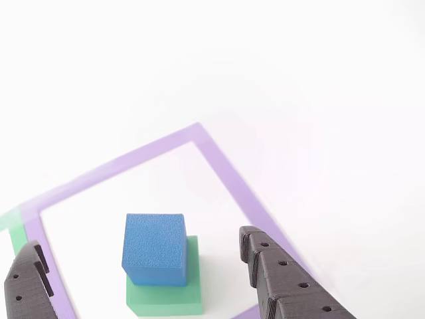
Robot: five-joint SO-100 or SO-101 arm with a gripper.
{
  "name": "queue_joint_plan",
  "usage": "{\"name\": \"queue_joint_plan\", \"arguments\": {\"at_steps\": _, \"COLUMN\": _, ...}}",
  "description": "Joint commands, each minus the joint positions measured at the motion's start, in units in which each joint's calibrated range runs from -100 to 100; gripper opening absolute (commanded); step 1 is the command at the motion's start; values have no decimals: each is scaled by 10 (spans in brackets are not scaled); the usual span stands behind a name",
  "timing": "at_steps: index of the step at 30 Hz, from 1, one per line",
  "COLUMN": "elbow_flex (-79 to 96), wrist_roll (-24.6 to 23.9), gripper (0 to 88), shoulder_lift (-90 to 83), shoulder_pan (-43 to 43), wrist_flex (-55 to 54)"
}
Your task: Tower of hanoi
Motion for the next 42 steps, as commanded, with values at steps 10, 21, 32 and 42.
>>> {"name": "queue_joint_plan", "arguments": {"at_steps": 10, "elbow_flex": -1, "wrist_roll": 0, "gripper": 259, "shoulder_lift": 56, "shoulder_pan": -27, "wrist_flex": -85}}
{"name": "queue_joint_plan", "arguments": {"at_steps": 21, "elbow_flex": -8, "wrist_roll": 0, "gripper": 211, "shoulder_lift": 79, "shoulder_pan": -30, "wrist_flex": -102}}
{"name": "queue_joint_plan", "arguments": {"at_steps": 32, "elbow_flex": -8, "wrist_roll": 0, "gripper": 128, "shoulder_lift": 84, "shoulder_pan": -37, "wrist_flex": -103}}
{"name": "queue_joint_plan", "arguments": {"at_steps": 42, "elbow_flex": -7, "wrist_roll": 0, "gripper": 80, "shoulder_lift": 86, "shoulder_pan": -42, "wrist_flex": -103}}
